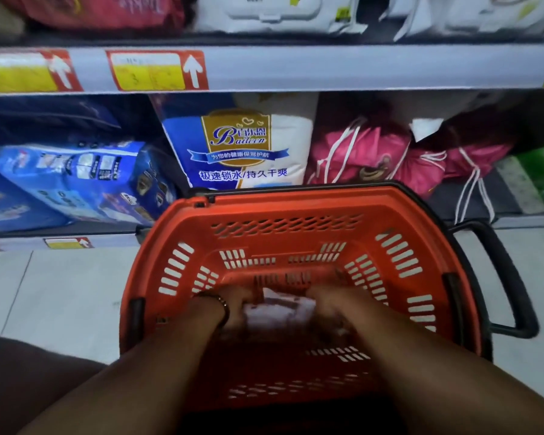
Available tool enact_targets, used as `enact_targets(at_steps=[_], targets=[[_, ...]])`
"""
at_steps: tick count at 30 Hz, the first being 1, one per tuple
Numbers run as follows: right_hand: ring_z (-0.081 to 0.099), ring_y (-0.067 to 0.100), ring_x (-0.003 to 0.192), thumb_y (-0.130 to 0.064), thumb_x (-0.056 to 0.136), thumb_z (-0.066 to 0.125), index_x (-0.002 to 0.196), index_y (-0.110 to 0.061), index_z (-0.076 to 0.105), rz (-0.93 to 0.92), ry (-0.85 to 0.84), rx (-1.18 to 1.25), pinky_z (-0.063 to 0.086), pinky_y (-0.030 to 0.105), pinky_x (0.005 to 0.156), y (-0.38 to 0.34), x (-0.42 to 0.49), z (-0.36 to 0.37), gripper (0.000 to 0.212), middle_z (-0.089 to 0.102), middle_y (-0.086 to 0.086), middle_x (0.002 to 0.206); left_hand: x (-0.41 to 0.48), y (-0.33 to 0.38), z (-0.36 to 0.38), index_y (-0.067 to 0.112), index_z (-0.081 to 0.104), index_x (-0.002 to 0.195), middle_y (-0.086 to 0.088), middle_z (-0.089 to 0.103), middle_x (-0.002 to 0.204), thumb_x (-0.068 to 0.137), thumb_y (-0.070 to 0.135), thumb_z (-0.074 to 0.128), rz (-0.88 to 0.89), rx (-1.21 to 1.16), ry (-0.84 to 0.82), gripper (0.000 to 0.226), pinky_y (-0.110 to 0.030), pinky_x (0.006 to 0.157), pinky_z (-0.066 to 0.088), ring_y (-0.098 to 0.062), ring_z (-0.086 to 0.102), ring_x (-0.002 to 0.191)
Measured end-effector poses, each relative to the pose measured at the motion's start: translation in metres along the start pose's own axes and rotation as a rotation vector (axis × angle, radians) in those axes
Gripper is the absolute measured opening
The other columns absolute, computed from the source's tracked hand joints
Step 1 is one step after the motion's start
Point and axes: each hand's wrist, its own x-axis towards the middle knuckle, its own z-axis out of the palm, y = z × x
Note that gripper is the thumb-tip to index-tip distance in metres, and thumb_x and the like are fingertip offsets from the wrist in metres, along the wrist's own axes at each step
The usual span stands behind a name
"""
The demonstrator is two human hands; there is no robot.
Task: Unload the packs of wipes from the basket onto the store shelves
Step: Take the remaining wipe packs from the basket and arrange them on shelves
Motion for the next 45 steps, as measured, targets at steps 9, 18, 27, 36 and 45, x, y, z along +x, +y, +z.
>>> enact_targets(at_steps=[9,18,27,36,45], targets=[[0.063,0.027,0.122,-0.061,0.091,0.072,0.141,-0.01,0.064,-0.07,0.01,-0.294,0.051,0.036,0.107,-0.017,-0.142,-0.125,0.071,0.063,0.001,0.134,-0.128,0.029,-0.125,0.037,0.072,0.112,0.015,0.075,0.118,0.077,0.058,0.087,0.121,0.041,0.113,0.043,-0.027,0.1,0.052,-0.012,0.07,0.109],[0.076,0.014,0.098,-0.041,0.096,0.074,0.114,-0.024,0.077,-0.318,0.603,0.277,0.059,0.038,0.096,-0.011,-0.302,-0.117,0.025,0.081,-0.007,0.105,-0.259,0.055,-0.162,0.028,0.077,0.113,0.005,0.082,0.109,0.091,0.064,0.068,0.34,-0.383,0.368,0.043,-0.039,0.101,0.057,-0.023,0.077,0.107],[0.076,0.016,0.088,-0.028,0.095,0.075,0.104,-0.025,0.075,-0.363,1.085,0.742,0.058,0.034,0.079,-0.016,-0.316,-0.109,0.009,0.081,-0.009,0.095,-0.242,0.064,-0.153,0.016,0.076,0.114,-0.006,0.083,0.104,0.079,0.021,0.09,0.445,-0.885,0.638,0.038,-0.045,0.087,0.063,-0.028,0.08,0.095],[0.043,0.018,0.13,-0.053,0.084,0.067,0.148,-0.042,0.055,-0.485,1.507,0.192,0.041,0.033,0.113,-0.088,-0.302,-0.083,0.066,0.048,-0.005,0.142,-0.21,0.139,-0.134,0.019,0.058,0.144,-0.022,0.07,0.135,0.09,0.059,0.073,0.71,-1.691,0.408,0.069,-0.061,0.102,0.055,-0.042,0.068,0.123],[0.056,-0.002,0.104,-0.026,0.073,0.089,0.122,-0.027,0.06,-0.595,1.526,0.745,0.042,0.006,0.086,-0.097,-0.297,-0.103,0.057,0.051,-0.005,0.119,-0.215,0.144,-0.142,0.025,0.056,0.141,-0.012,0.076,0.127,0.089,0.034,0.073,0.832,-1.716,0.778,0.055,-0.063,0.086,0.061,-0.038,0.074,0.114]])
